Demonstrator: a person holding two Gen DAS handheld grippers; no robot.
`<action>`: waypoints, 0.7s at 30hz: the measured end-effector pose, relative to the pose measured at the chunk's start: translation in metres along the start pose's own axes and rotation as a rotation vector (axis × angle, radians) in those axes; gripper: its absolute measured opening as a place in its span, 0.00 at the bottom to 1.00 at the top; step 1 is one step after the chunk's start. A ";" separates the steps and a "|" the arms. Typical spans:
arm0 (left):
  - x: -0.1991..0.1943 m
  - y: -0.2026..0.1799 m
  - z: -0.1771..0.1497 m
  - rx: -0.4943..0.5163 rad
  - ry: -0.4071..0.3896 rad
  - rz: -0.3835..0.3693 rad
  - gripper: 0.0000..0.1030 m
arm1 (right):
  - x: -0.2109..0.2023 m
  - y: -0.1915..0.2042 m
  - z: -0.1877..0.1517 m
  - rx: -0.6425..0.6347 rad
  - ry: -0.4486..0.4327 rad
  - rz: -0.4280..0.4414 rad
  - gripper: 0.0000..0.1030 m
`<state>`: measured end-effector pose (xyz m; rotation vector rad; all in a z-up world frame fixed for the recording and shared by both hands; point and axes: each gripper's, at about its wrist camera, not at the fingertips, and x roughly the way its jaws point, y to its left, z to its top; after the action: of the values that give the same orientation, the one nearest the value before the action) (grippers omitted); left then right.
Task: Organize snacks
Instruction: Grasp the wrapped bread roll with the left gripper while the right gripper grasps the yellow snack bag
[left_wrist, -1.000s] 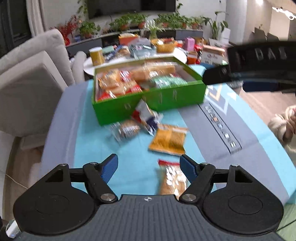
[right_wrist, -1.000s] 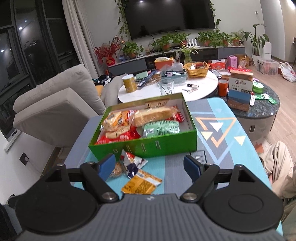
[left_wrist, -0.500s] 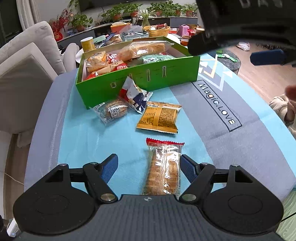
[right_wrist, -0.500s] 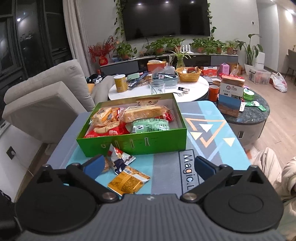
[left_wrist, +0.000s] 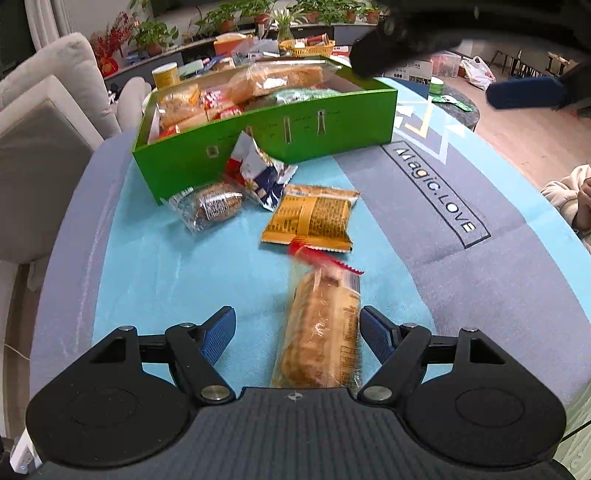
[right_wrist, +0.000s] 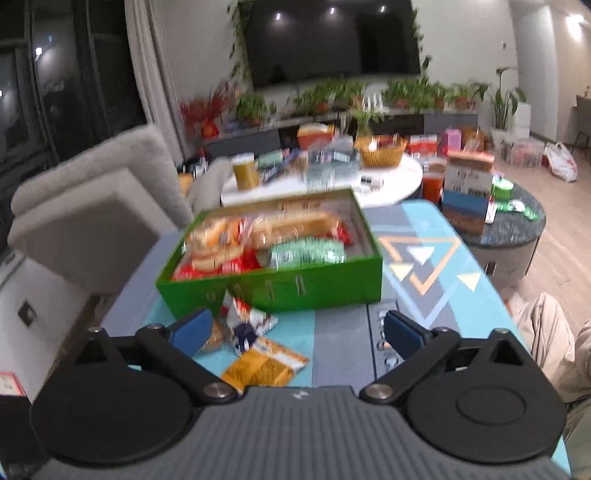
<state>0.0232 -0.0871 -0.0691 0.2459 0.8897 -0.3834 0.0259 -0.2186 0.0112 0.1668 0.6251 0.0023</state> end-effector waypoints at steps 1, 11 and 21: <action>0.002 0.000 -0.001 -0.004 0.007 -0.004 0.70 | 0.004 -0.001 -0.001 0.009 0.020 -0.003 0.50; -0.001 0.001 0.001 0.018 -0.020 -0.014 0.69 | 0.025 -0.002 -0.008 0.038 0.119 -0.025 0.50; 0.002 0.021 0.001 -0.017 -0.021 -0.020 0.35 | 0.053 0.014 -0.013 0.020 0.216 -0.024 0.50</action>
<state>0.0344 -0.0687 -0.0691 0.2170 0.8747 -0.3957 0.0624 -0.1997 -0.0274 0.1794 0.8428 -0.0094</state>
